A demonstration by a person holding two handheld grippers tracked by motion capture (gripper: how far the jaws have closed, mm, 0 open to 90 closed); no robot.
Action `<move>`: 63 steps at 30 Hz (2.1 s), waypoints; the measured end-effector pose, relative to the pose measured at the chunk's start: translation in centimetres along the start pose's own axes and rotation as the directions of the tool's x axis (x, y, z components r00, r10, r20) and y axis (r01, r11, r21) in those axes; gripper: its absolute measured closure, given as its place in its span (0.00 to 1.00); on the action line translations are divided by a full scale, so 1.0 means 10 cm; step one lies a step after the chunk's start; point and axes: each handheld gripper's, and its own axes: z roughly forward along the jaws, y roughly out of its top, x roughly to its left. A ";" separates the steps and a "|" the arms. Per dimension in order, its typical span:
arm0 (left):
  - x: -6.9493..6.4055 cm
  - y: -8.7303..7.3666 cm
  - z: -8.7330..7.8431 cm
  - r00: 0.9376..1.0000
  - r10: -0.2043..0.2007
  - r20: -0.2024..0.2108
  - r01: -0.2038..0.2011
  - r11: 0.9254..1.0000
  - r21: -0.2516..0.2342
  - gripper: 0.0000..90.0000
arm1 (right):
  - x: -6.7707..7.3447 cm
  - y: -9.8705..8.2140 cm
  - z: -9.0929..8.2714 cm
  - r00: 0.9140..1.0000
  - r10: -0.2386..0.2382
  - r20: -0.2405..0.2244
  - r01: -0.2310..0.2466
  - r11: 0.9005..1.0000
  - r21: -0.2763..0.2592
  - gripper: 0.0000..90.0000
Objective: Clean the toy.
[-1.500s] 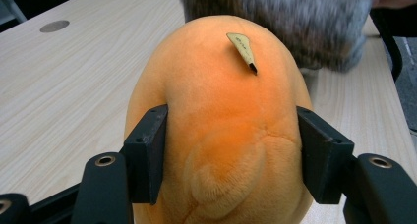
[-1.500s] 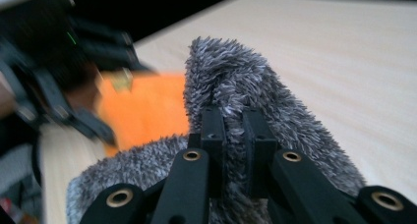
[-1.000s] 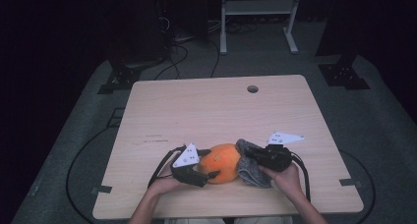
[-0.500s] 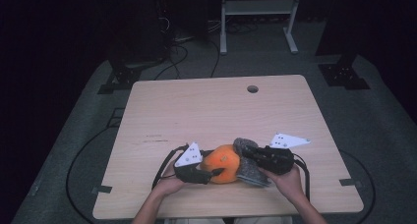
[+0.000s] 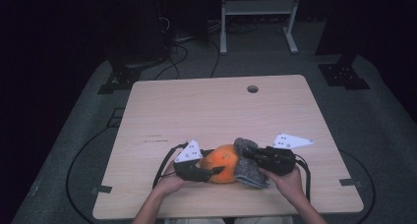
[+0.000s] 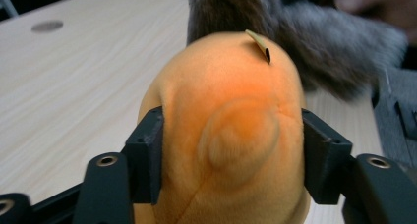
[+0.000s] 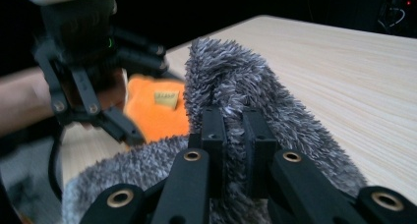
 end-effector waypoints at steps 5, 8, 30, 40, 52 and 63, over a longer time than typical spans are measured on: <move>-0.03 -0.04 0.01 1.000 0.000 0.001 0.000 0.999 0.037 0.14 | -0.15 -0.21 0.10 0.998 0.060 0.014 -0.061 0.997 0.050 0.91; -0.04 -0.06 0.04 0.999 0.034 -0.007 -0.033 0.999 0.042 0.17 | -0.21 -0.22 0.10 0.996 0.083 0.021 -0.084 0.996 0.040 0.91; 0.00 0.06 -0.05 1.000 -0.021 0.014 0.021 1.000 -0.009 0.18 | 0.02 -0.18 0.13 1.000 0.022 0.012 -0.022 0.999 0.034 0.91; -0.01 0.03 -0.01 0.999 -0.010 -0.047 0.009 1.000 -0.024 0.43 | 0.10 0.02 -0.03 1.000 -0.017 0.026 0.018 0.999 -0.038 0.91; -0.06 0.11 0.08 1.000 0.000 -0.029 -0.001 1.000 -0.029 0.26 | 0.10 -0.03 0.02 0.996 -0.081 0.049 0.080 0.997 0.017 0.91; -0.04 0.06 0.03 0.996 0.007 -0.086 -0.009 1.000 -0.023 0.41 | -0.11 -0.09 -0.10 0.995 -0.002 0.104 0.001 1.000 0.006 0.91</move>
